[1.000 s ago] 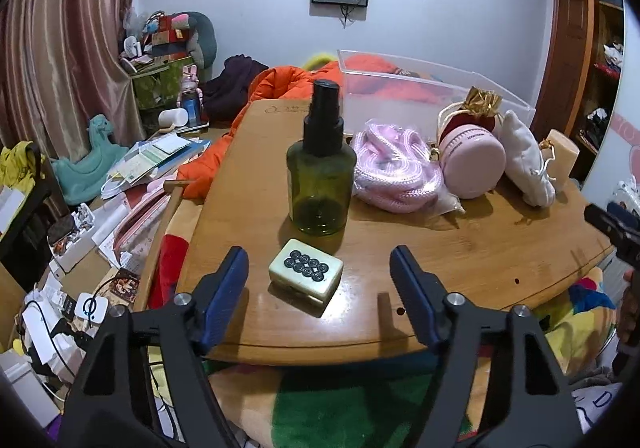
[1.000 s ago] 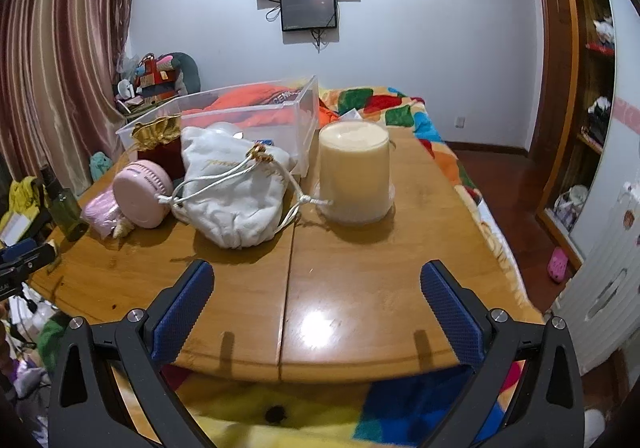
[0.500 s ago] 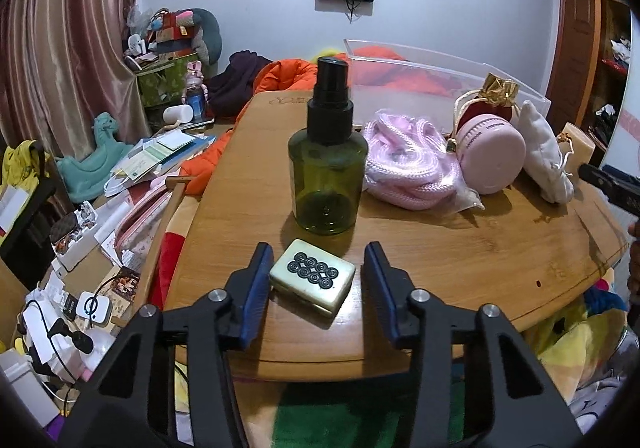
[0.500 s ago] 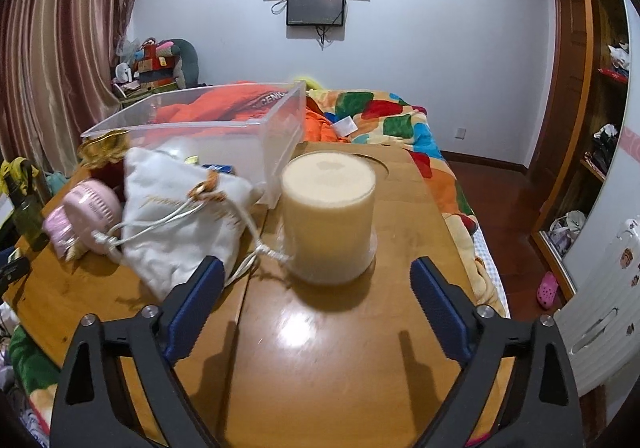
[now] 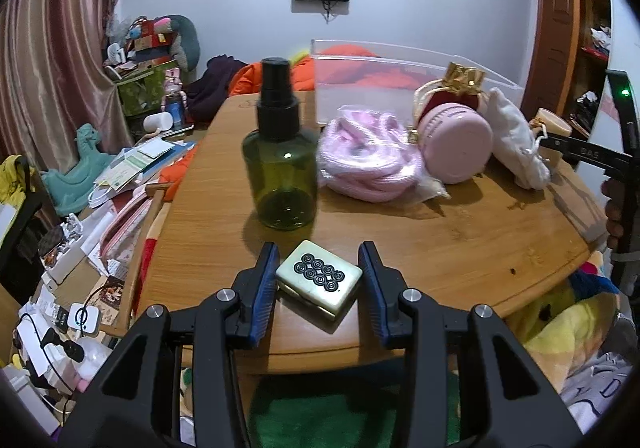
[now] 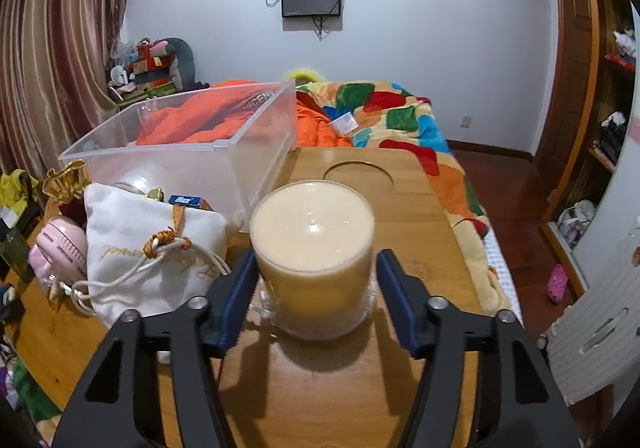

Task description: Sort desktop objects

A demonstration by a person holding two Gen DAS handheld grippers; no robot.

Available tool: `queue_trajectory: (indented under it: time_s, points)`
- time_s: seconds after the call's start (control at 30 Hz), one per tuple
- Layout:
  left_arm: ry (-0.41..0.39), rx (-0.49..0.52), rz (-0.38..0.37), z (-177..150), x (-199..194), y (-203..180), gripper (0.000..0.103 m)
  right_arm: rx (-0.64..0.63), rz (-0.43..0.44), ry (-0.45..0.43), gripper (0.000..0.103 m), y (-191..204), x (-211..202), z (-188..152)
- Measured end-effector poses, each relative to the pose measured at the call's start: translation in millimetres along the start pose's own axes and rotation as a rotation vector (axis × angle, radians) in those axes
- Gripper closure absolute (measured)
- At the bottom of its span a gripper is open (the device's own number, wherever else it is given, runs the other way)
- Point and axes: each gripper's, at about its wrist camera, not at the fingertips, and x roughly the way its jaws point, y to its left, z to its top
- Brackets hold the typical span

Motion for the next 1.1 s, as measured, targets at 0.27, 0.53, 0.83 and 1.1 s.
queue_trajectory:
  time_s: [0.27,0.53,0.83,1.1]
  points:
    - [-0.035,0.024,-0.066,15,-10,-16,0.063,-0.007,0.023,0.006,0.049,1,-8,-4]
    - [-0.081,0.062,-0.126,34,-21,-31,0.063,0.014,0.051,0.000,0.049,-4,-25,-7]
    - [-0.129,0.113,-0.163,65,-27,-45,0.062,-0.034,0.064,-0.067,0.081,3,-57,7]
    - [-0.122,0.110,-0.187,65,-21,-53,0.062,-0.145,-0.002,-0.023,0.037,16,-42,-4]
